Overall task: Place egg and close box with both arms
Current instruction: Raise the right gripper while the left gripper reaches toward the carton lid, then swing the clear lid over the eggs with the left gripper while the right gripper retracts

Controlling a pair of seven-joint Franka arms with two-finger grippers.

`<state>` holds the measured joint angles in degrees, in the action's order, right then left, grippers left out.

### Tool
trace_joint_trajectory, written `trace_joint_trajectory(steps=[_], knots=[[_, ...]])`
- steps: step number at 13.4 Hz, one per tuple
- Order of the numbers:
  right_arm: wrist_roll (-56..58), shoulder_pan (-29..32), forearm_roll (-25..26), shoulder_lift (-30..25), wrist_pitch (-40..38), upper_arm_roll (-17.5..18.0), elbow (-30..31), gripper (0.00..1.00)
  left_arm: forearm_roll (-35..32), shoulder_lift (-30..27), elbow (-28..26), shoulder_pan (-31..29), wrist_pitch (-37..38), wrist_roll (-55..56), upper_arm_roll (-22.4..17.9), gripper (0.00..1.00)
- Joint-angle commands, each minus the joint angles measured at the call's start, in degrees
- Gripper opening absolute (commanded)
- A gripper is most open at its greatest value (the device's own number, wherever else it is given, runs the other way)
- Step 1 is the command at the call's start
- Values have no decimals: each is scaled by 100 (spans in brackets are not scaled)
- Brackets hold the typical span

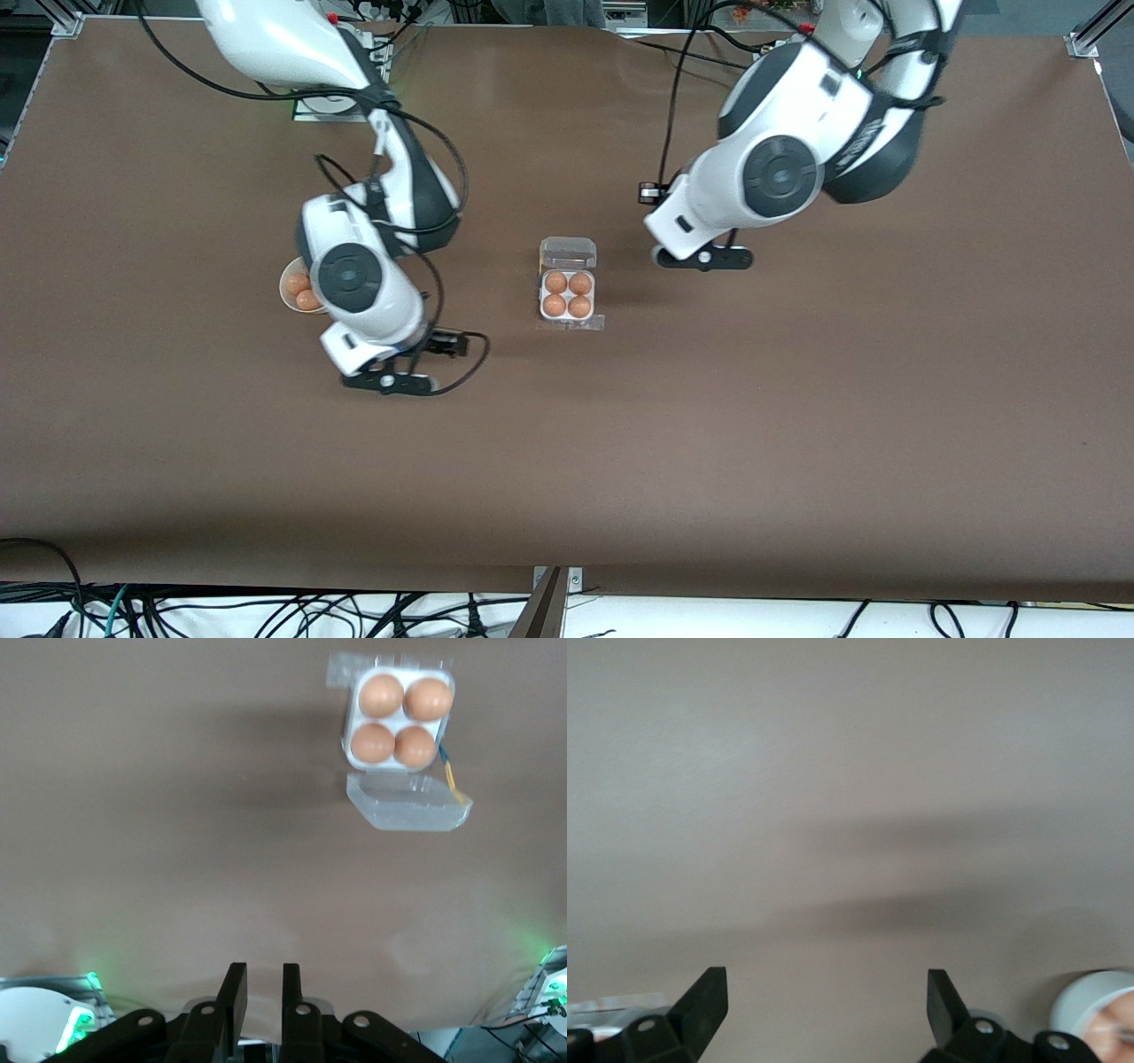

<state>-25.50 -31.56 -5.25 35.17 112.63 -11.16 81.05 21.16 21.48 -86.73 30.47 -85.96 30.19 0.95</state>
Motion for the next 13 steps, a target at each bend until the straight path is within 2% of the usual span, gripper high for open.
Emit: trace_joint_trajectory(steps=[1,4,6,8,11,13], knots=[[536,517,-73,-570,-275,52,340,100,528,461,314,82,123,75,-78,17],[1309,1115,15,-1580,-302,61,1139,100,706,803,323,318,114,215,-78,17],[1390,1501,129,-2318,-346,78,1553,100,706,1050,428,538,97,233,-86,17],[1652,2133,164,-3056,-399,349,1870,100,775,1287,481,618,71,233,-78,17],[2039,2584,173,-3595,-1188,413,1819,100,978,1639,683,740,-35,233,-78,18],[2093,2742,173,-3666,-1636,412,1522,100,978,1788,701,811,-332,233,-86,18]])
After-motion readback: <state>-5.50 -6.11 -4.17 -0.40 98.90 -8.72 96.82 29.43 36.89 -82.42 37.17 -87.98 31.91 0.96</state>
